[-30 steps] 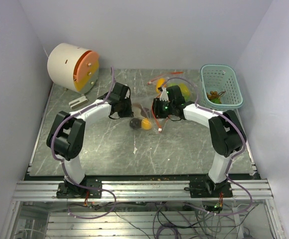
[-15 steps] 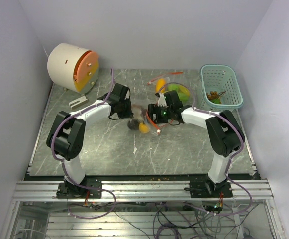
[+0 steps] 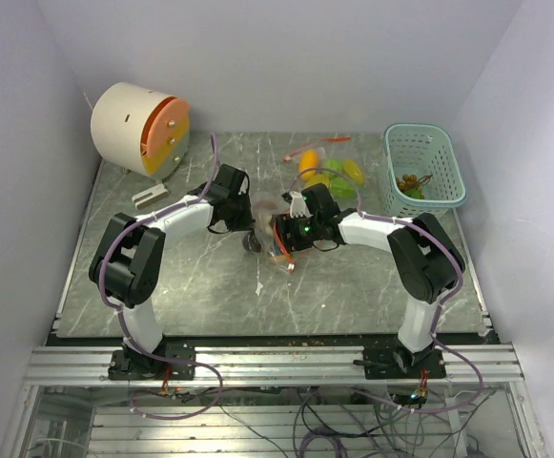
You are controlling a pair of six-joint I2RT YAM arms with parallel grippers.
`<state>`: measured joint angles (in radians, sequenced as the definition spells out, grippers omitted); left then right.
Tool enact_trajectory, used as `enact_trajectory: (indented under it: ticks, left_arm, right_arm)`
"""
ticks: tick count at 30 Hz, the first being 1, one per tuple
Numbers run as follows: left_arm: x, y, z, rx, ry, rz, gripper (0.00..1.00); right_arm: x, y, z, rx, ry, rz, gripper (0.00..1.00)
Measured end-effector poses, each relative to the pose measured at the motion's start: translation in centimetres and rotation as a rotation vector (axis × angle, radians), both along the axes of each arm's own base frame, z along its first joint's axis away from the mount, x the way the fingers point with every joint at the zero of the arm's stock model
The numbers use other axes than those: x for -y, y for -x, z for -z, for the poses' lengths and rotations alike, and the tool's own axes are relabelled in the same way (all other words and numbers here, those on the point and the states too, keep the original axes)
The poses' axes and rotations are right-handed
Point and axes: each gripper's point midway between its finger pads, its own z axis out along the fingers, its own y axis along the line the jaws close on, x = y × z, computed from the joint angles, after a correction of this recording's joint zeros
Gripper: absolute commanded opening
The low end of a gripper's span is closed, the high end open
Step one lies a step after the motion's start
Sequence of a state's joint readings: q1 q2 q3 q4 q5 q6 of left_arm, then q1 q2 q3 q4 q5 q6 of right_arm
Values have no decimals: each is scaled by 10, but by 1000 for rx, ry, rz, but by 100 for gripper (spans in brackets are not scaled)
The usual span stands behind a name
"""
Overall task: Open the zip-top bag and remove the fake food
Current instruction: Pick up the fake fruit from the zipper food storage bag, then place the fake fruit in the bin.
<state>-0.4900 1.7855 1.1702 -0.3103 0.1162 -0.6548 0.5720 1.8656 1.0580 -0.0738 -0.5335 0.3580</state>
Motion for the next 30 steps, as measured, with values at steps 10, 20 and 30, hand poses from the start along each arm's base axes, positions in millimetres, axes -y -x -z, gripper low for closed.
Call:
enact_trajectory:
  ticks: [10,20,30]
  left_arm:
    - [-6,2,1,-15,-31,-15,7]
    - [-16,-3,4,-26,-34,-51,7]
    - [-19,-6,2,-17,-56,-63,7]
  right_arm:
    - [23,-11,-20,60,86,57,50]
    - [111,-86,-134,249,-10,348,50]
    - [235,-161,-232,446,0,757,50]
